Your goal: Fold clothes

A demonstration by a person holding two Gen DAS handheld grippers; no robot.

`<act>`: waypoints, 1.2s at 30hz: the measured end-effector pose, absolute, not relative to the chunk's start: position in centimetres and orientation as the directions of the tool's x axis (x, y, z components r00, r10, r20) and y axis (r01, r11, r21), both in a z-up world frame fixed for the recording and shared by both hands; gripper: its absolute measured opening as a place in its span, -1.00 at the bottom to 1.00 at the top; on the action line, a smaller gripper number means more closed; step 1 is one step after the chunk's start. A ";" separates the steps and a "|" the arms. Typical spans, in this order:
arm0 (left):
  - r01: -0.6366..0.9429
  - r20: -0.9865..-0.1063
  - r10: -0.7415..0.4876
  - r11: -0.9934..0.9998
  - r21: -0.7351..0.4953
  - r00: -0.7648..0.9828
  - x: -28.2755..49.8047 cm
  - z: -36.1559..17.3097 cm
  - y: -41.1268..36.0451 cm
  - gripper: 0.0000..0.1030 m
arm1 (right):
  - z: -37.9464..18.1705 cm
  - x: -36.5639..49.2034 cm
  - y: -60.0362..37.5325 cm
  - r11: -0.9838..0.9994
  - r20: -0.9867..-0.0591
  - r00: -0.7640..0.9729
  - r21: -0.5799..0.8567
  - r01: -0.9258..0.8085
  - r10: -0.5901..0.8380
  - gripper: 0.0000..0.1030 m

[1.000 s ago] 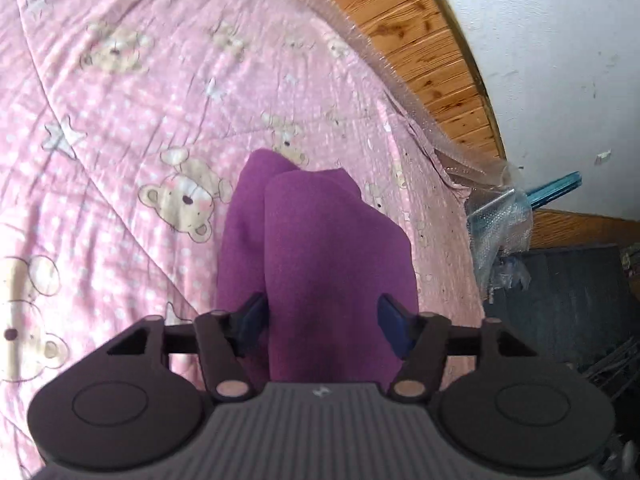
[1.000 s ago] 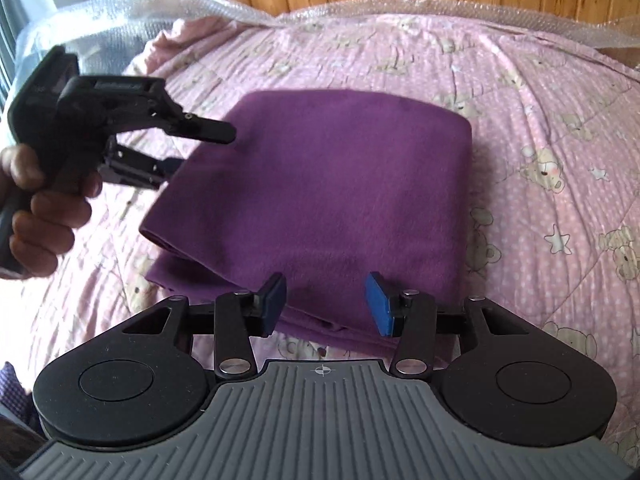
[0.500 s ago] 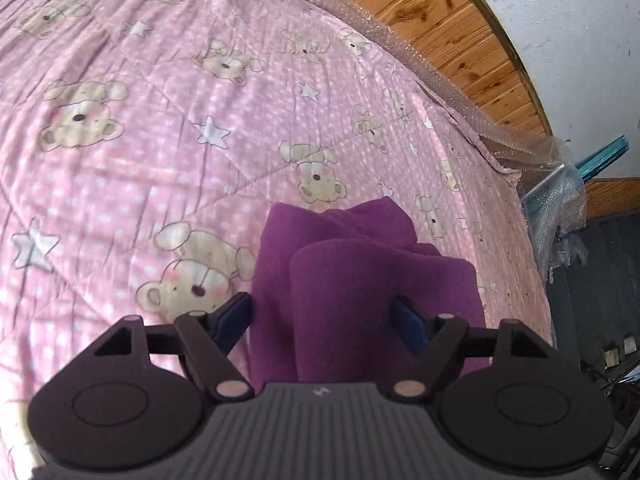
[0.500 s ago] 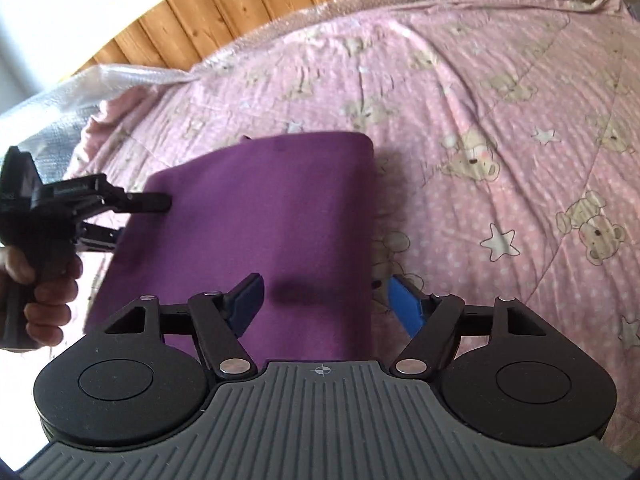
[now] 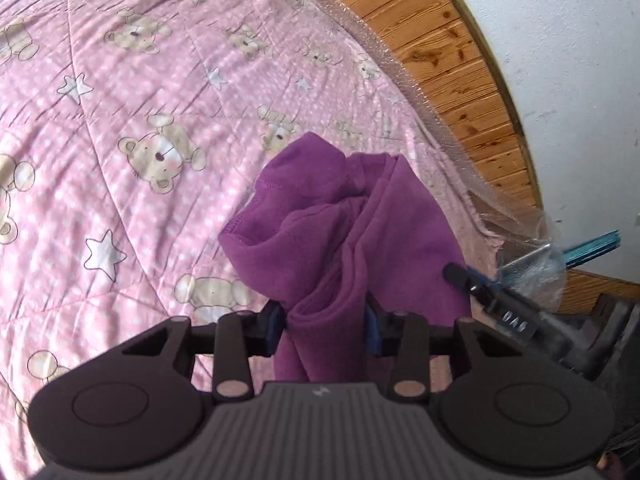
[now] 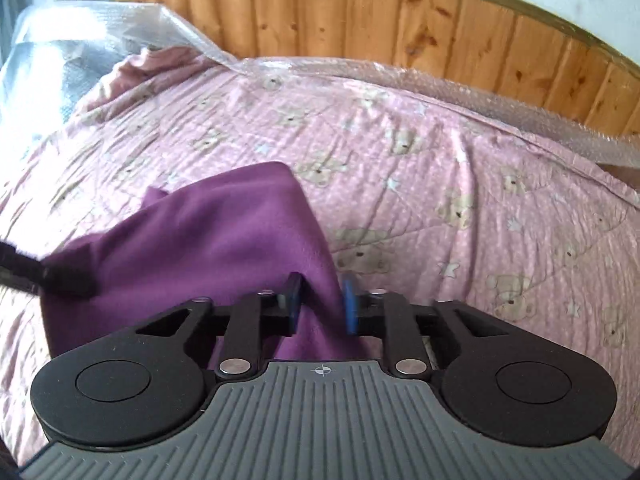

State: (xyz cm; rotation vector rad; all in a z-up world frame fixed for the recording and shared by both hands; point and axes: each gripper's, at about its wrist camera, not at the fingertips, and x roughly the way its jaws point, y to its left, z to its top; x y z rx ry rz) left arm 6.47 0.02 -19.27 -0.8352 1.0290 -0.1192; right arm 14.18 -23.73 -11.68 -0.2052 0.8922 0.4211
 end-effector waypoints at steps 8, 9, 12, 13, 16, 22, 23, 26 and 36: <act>-0.237 -0.696 -0.500 0.697 -0.677 0.515 7.3 -22.9 2.6 -0.17 | -15.6 5.8 -24.6 0.967 -0.762 0.596 0.210 -0.142 0.253 -0.46; -0.231 -0.690 -0.512 0.692 -0.684 0.512 7.4 -23.2 2.8 -0.12 | -16.3 4.4 -24.6 0.962 -0.758 0.595 0.247 -0.113 0.265 -0.50; -0.208 -0.675 -0.538 0.684 -0.700 0.504 7.4 -23.3 3.3 -0.03 | -18.2 0.4 -24.8 0.934 -0.746 0.595 0.356 -0.025 0.299 -0.33; -0.202 -0.672 -0.543 0.682 -0.703 0.504 7.4 -22.9 3.5 -0.02 | -18.8 -1.0 -24.9 0.921 -0.741 0.596 0.390 0.005 0.310 -0.14; -0.173 -0.662 -0.547 0.689 -0.703 0.512 7.4 -21.0 4.5 0.07 | -18.8 -2.8 -26.5 0.869 -0.701 0.631 0.487 0.085 0.331 0.03; 0.019 -0.655 -0.511 0.796 -0.605 0.557 10.1 -16.6 5.2 0.58 | -19.6 -1.6 -29.3 0.751 -0.655 0.668 0.624 0.214 0.354 0.16; 0.049 -0.661 -0.513 0.808 -0.587 0.548 11.3 -16.5 4.9 0.59 | -19.9 -1.2 -29.4 0.747 -0.654 0.668 0.628 0.218 0.355 0.17; 0.138 -0.698 -0.533 0.831 -0.539 0.478 15.5 -17.7 2.7 0.67 | -20.7 0.2 -29.1 0.751 -0.658 0.666 0.623 0.219 0.352 0.25; 0.246 -0.730 -0.572 0.820 -0.517 0.373 18.7 -20.8 -1.6 -0.15 | -23.7 5.5 -26.9 0.764 -0.656 0.645 0.623 0.169 0.392 0.07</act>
